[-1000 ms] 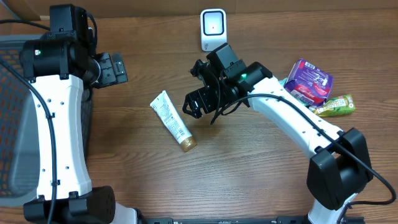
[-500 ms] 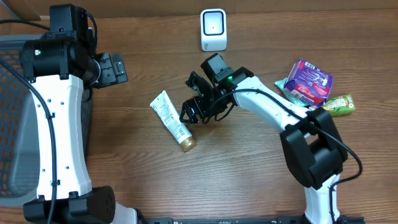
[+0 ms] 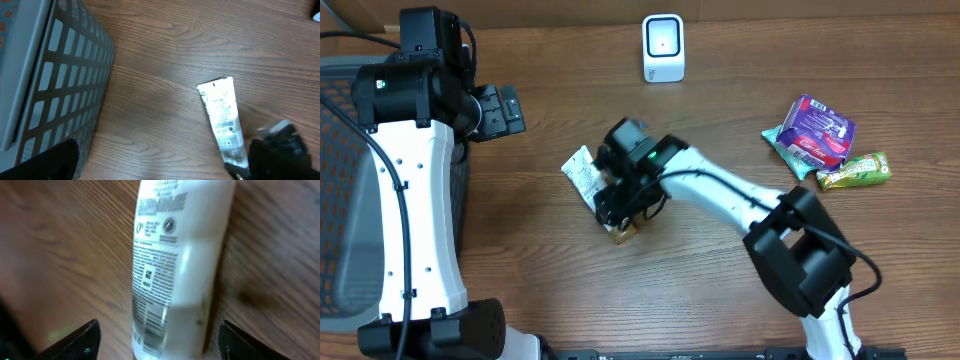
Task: Scan the item barcode
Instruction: 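Grasp the white tube with the right gripper and rotate it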
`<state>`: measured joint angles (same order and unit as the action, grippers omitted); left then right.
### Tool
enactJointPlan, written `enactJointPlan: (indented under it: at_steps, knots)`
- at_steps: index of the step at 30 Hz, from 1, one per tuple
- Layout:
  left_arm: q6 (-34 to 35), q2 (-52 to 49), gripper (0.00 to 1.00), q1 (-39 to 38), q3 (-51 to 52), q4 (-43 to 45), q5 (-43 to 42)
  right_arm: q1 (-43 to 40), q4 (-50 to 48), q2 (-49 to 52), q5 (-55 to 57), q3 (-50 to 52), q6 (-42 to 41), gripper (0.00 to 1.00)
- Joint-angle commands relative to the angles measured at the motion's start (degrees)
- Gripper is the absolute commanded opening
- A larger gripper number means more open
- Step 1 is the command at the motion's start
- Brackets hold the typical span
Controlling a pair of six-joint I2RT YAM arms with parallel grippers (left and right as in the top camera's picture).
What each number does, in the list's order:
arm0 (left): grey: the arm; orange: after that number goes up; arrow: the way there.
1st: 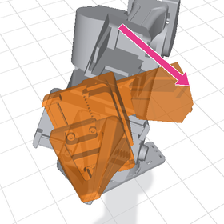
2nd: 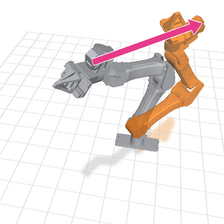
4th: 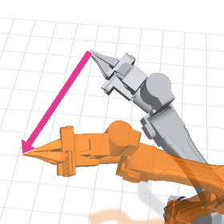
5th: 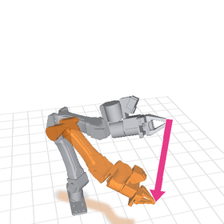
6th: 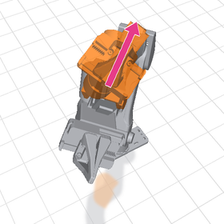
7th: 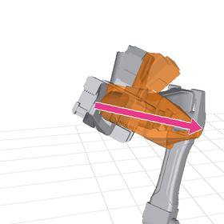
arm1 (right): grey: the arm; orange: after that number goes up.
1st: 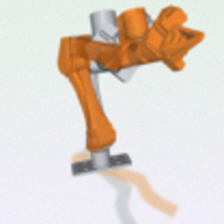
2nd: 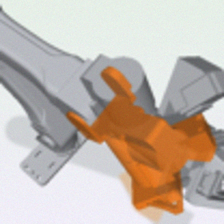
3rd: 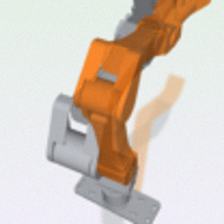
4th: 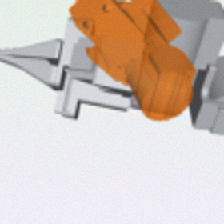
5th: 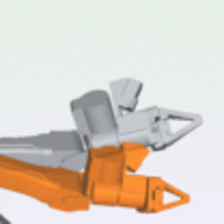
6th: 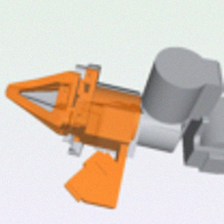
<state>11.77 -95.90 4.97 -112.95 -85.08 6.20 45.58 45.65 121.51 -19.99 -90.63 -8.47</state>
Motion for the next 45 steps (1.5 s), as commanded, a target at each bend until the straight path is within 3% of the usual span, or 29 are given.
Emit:
enactJointPlan:
  at_steps: [1,12,18,23,26,29,32,38,41,45]
  knots:
    - [-1.1,0.0,1.0,-0.1,0.0,0.0,-0.1,2.5,-0.1,0.1,14.2,0.2,-3.6,0.77]
    - [-1.1,0.0,1.0,-0.1,0.0,0.0,-0.1,4.5,3.4,0.1,30.1,0.4,-3.6,0.76]
    - [-1.1,0.0,1.0,-0.1,0.0,0.0,-0.1,1.1,7.8,0.1,38.1,0.4,-3.6,0.76]
    - [-1.1,0.0,1.0,-0.1,0.0,0.0,-0.1,-4.0,7.1,0.1,38.3,0.1,-3.6,0.77]
    - [-1.1,0.0,1.0,-0.1,0.0,0.0,-0.1,-7.8,5.5,0.1,35.0,-0.2,-3.6,0.77]
    - [-1.1,0.0,1.0,-0.1,0.0,0.0,-0.1,-11.6,4.0,0.0,21.8,-0.7,-3.6,0.76]
    - [-1.1,0.0,0.99,-0.1,0.0,0.0,-0.1,-13.6,3.3,0.0,5.8,-1.0,-4.1,0.63]
    - [-1.1,0.0,1.0,-0.1,0.0,0.0,-0.1,-12.7,3.5,0.0,-11.4,-1.0,-15.6,0.61]
    - [-1.1,0.0,0.99,-0.1,0.0,0.0,-0.1,-11.0,3.2,0.0,-11.8,-0.9,-18.6,0.61]
    - [-1.1,0.0,1.0,-0.1,0.0,0.0,-0.1,-9.5,2.6,0.0,-3.1,-0.9,-24.1,0.62]
